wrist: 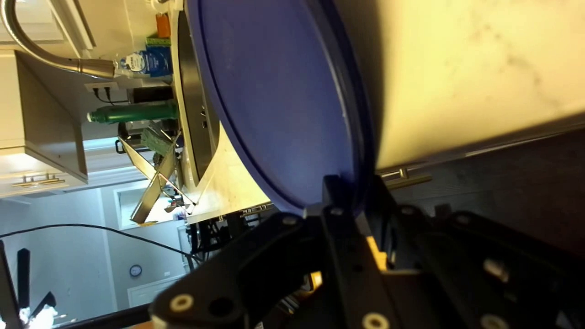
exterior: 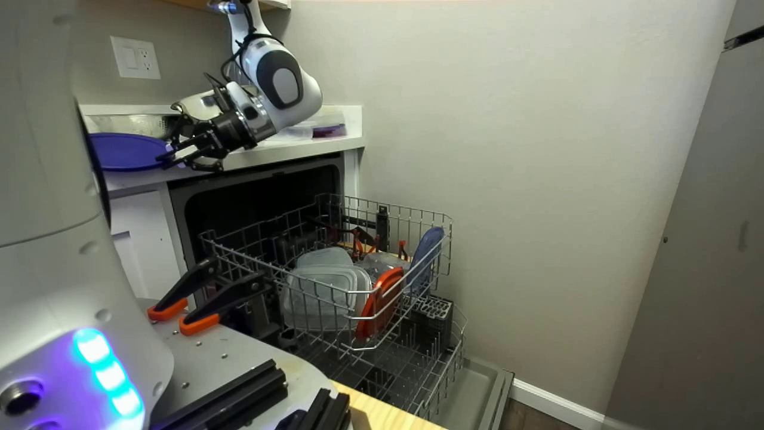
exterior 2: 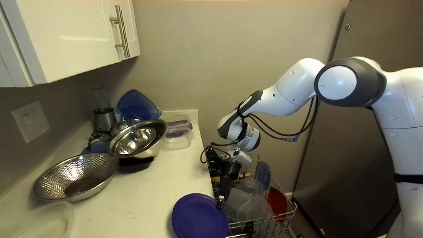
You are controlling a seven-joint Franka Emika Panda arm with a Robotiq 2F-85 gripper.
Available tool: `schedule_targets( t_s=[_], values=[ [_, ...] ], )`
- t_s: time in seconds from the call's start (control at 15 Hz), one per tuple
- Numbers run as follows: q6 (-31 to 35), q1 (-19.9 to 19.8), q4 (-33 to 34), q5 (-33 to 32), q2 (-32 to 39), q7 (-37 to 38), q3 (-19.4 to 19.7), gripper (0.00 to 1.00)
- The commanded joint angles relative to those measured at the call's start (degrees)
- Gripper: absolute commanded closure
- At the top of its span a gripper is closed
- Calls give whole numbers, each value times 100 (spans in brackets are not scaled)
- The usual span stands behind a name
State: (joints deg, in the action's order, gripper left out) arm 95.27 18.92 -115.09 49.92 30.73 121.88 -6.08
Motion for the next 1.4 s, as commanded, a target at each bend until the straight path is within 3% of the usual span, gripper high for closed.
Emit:
schedule_targets(
  t_s=[0.0, 0.93, 1.33],
  values=[
    [247, -33, -191, 92, -138, 131, -20, 96],
    [164, -979, -931, 633, -1598, -566, 341, 96],
    [986, -1251, -1726, 871, -2612, -663, 578, 96]
  ],
)
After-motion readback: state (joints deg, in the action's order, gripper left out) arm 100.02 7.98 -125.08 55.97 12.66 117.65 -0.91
